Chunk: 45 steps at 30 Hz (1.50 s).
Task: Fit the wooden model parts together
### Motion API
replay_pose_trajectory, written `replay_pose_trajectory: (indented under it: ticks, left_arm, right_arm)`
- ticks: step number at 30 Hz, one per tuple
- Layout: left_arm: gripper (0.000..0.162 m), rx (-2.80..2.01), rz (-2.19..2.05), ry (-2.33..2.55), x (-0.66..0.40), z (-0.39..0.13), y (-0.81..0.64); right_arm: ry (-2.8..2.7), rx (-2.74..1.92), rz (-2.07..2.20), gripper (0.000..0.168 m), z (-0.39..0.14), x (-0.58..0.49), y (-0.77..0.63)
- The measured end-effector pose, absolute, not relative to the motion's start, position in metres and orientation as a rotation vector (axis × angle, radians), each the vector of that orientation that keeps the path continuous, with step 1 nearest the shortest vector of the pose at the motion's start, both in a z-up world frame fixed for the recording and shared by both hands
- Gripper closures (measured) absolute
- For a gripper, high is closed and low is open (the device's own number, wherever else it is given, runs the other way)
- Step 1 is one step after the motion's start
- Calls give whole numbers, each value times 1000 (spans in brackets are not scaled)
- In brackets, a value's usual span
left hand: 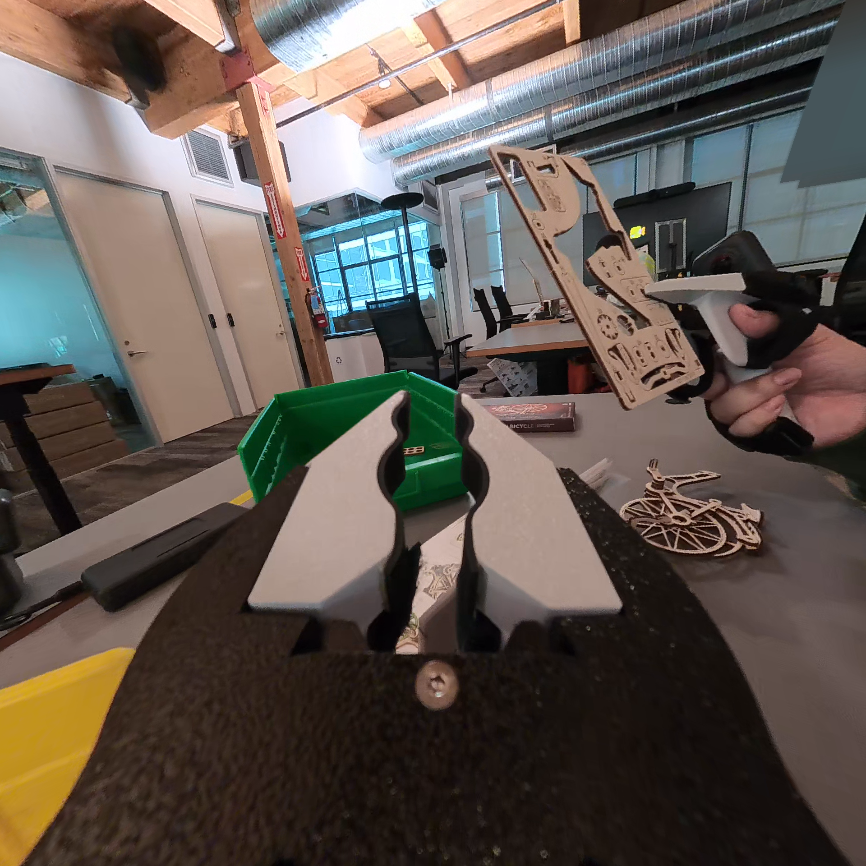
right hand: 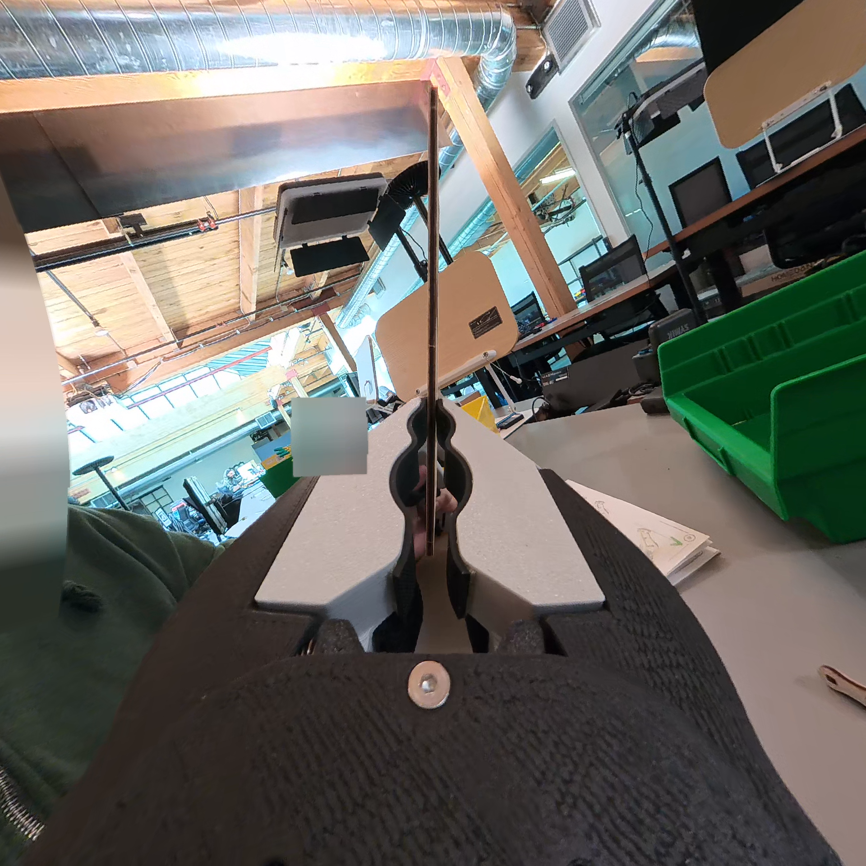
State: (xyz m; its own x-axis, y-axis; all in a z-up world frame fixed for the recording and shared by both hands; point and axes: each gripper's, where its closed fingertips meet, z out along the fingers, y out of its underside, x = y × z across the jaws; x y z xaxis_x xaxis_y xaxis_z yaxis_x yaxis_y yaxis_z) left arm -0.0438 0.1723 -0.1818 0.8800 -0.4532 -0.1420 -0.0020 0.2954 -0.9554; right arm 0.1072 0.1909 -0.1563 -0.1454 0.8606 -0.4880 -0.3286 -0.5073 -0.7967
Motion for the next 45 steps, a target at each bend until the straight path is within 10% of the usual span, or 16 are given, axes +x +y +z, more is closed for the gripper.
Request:
replay_pose_trajectory:
  ticks: [45]
  left_arm:
    - [149,-1310,-365,429,-39,-197,178]
  right_arm:
    - [-667,-1296,1790,168,-160,108,191]
